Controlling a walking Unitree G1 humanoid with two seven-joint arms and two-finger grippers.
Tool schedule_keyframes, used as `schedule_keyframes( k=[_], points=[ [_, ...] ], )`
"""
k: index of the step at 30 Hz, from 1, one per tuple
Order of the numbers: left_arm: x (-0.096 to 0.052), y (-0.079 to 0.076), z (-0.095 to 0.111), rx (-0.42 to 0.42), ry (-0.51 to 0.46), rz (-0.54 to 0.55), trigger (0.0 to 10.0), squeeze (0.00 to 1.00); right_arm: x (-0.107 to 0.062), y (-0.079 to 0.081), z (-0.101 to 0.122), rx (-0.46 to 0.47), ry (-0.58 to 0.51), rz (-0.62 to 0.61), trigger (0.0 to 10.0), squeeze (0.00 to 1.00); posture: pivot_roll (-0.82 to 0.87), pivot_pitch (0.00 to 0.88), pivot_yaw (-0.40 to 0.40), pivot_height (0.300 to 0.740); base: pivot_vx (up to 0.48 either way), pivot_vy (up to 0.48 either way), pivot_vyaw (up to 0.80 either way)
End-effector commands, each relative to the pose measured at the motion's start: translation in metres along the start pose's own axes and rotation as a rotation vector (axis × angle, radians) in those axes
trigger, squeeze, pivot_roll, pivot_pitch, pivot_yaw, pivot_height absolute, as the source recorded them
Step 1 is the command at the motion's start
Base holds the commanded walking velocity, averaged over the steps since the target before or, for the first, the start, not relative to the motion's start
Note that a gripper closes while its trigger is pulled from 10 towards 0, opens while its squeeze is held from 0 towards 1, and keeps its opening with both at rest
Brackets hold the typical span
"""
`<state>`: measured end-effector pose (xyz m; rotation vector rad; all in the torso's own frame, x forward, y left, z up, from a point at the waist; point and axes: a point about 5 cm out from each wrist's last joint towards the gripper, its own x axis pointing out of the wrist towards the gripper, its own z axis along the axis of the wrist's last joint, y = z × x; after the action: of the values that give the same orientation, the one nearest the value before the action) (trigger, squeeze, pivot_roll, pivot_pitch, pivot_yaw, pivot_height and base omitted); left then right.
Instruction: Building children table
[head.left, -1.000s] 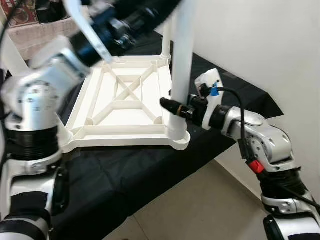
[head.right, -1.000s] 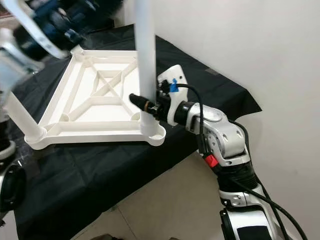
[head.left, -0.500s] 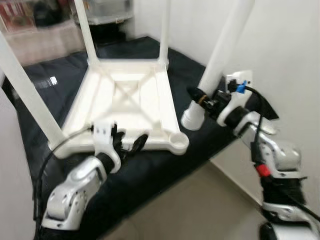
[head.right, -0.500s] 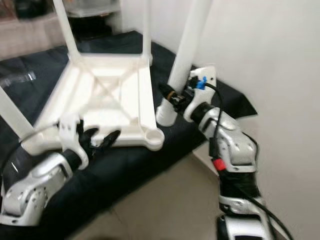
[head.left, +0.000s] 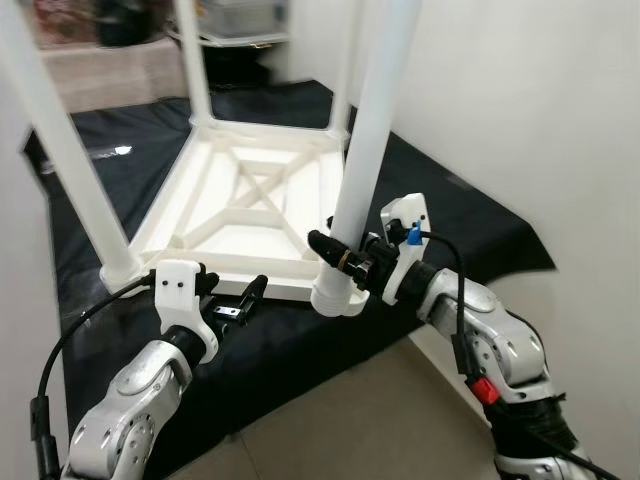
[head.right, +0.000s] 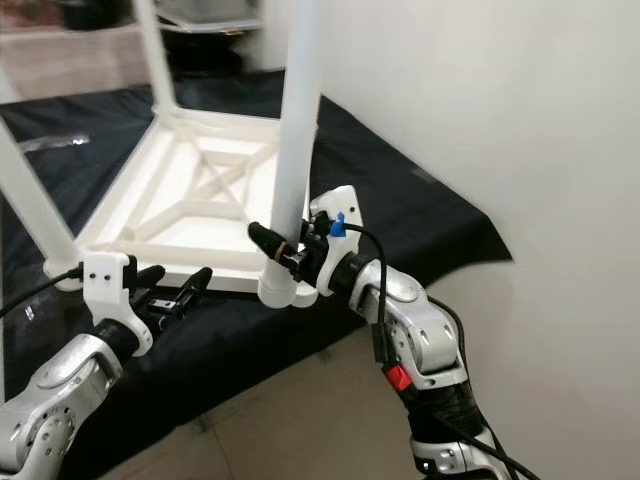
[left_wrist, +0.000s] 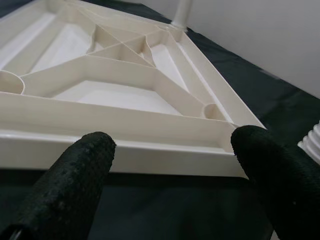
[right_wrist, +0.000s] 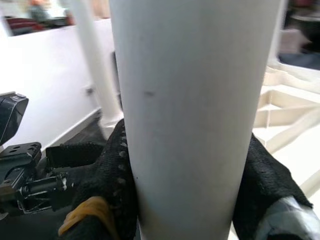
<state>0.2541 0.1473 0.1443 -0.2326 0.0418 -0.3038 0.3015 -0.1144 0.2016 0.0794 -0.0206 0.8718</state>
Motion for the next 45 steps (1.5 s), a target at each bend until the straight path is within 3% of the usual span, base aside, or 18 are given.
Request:
schedule_keyframes(
  k=[1, 12, 20, 23, 26, 33, 35, 36, 38, 40, 41, 43, 45],
  points=[
    [0.0, -0.006, 0.002, 0.018, -0.019, -0.012, 10.0, 0.0, 0.002, 0.001, 0.006, -0.026, -0.026, 0.021, 10.0, 0.0, -0.06, 0.008, -0.061, 0.74, 0.0, -0.465, 0.8],
    [-0.002, -0.008, -0.006, 0.04, -0.023, 0.048, 10.0, 0.0, 0.006, 0.007, 0.01, -0.108, 0.006, 0.103, 10.0, 0.0, -0.06, 0.042, -0.068, 0.74, 0.0, -0.17, 0.8],
    [-0.006, -0.002, -0.01, 0.12, 0.007, 0.087, 10.0, 0.0, 0.015, 0.005, 0.011, -0.145, -0.021, -0.002, 10.0, 0.0, -0.08, 0.084, -0.059, 0.74, 0.0, 0.0, 0.8],
    [-0.014, -0.017, -0.011, 0.234, 0.038, -0.061, 10.0, 0.0, 0.033, 0.002, 0.02, -0.168, -0.053, -0.093, 10.0, 0.0, -0.08, 0.148, -0.05, 0.74, 0.0, 0.0, 0.0],
    [-0.02, -0.024, -0.01, 0.274, 0.049, -0.137, 10.0, 0.0, 0.043, -0.006, 0.03, -0.165, -0.081, -0.148, 10.0, 0.0, -0.08, 0.168, -0.049, 0.74, 0.0, 0.0, 0.0],
    [-0.028, -0.033, -0.007, 0.323, 0.042, -0.188, 10.0, 0.0, 0.048, -0.028, 0.049, -0.102, -0.195, -0.203, 10.0, 0.0, -0.06, 0.193, -0.048, 0.74, 0.0, 0.0, 0.0],
    [-0.031, -0.035, 0.001, 0.366, 0.018, -0.205, 10.0, 0.0, 0.036, -0.044, 0.066, -0.056, -0.254, -0.032, 10.0, 0.0, -0.03, 0.219, -0.045, 0.74, 0.0, 0.0, 0.0],
    [-0.031, -0.035, 0.001, 0.366, 0.018, -0.205, 10.0, 0.0, 0.036, -0.044, 0.066, -0.056, -0.254, -0.032, 10.0, 0.0, -0.03, 0.219, -0.045, 0.74, 0.0, 0.0, 0.0],
    [-0.035, -0.035, 0.008, 0.392, -0.006, -0.229, 10.0, 0.0, 0.023, -0.047, 0.081, -0.064, -0.298, 0.147, 10.0, 0.0, -0.03, 0.239, -0.036, 0.74, 0.0, 0.0, 0.0],
    [-0.04, -0.039, 0.011, 0.392, -0.013, -0.274, 10.0, 0.0, 0.016, -0.04, 0.084, -0.117, -0.249, 0.312, 10.0, 0.0, -0.03, 0.25, -0.034, 0.74, 0.0, 0.0, 0.0],
    [-0.04, -0.039, 0.011, 0.392, -0.013, -0.274, 10.0, 0.0, 0.016, -0.04, 0.084, -0.117, -0.249, 0.312, 10.0, 0.0, -0.03, 0.25, -0.034, 0.74, 0.0, 0.0, 0.0],
    [-0.048, -0.047, 0.013, 0.393, -0.013, -0.342, 10.0, 0.0, 0.01, -0.037, 0.087, -0.157, -0.178, 0.459, 10.0, 0.0, -0.04, 0.268, -0.029, 0.74, 0.0, 0.0, 0.0],
    [-0.055, -0.053, 0.015, 0.413, -0.014, -0.387, 10.0, 0.0, 0.007, -0.041, 0.091, -0.197, -0.126, 0.52, 10.0, 0.0, -0.03, 0.281, -0.029, 0.74, 0.0, 0.0, 0.0]
  ],
)
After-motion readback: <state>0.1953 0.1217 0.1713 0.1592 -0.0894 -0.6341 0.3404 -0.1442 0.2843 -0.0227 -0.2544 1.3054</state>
